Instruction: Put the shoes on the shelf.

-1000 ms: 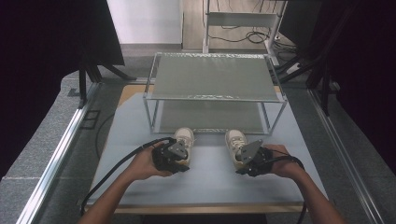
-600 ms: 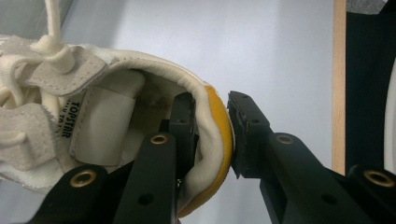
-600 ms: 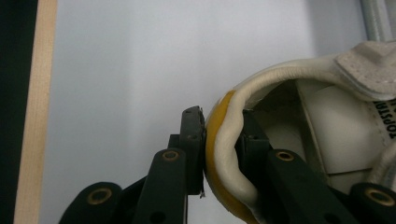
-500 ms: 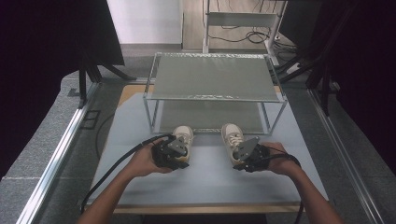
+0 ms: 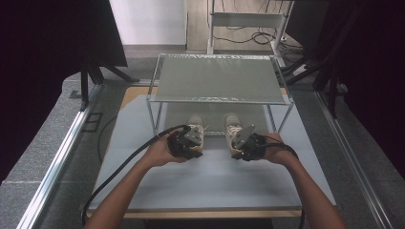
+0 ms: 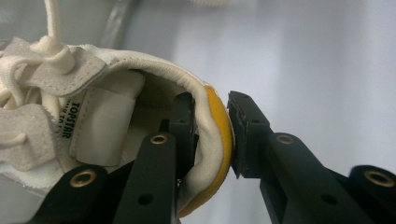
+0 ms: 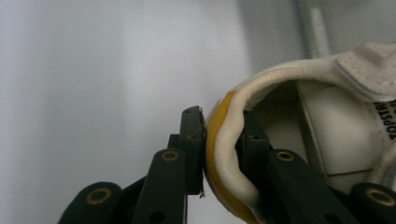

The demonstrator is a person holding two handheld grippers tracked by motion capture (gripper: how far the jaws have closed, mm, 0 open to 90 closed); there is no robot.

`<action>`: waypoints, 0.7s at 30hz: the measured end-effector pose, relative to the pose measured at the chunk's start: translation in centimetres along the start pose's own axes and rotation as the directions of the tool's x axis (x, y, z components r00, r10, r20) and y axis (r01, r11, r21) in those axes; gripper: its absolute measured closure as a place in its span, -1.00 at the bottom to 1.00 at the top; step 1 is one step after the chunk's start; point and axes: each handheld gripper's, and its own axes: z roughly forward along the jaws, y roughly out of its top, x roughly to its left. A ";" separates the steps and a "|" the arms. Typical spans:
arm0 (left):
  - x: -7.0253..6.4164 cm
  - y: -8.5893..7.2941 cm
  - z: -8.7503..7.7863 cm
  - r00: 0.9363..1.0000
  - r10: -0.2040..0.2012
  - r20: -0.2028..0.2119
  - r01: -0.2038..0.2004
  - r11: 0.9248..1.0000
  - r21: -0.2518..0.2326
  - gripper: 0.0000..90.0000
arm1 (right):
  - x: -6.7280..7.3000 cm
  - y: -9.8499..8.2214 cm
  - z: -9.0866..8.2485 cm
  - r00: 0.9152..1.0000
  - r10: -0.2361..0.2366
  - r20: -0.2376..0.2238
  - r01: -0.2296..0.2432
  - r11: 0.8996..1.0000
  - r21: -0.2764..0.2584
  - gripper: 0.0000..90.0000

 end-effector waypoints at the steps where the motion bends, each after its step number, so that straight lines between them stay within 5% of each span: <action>1: 0.3 0.3 0.3 1.000 0.001 -0.004 -0.001 1.000 0.000 0.61 | -0.3 0.1 0.1 1.000 0.005 -0.002 -0.005 1.000 0.000 0.70; 10: 2.3 2.4 1.9 0.999 0.003 -0.032 -0.003 1.000 0.008 0.61 | -3.0 1.0 1.6 0.999 0.041 0.010 -0.041 0.999 0.006 0.69; 21: 2.6 3.8 3.0 0.999 0.025 -0.038 -0.024 0.999 0.028 0.60 | -3.9 0.8 2.6 0.998 0.052 0.018 -0.052 0.999 0.003 0.69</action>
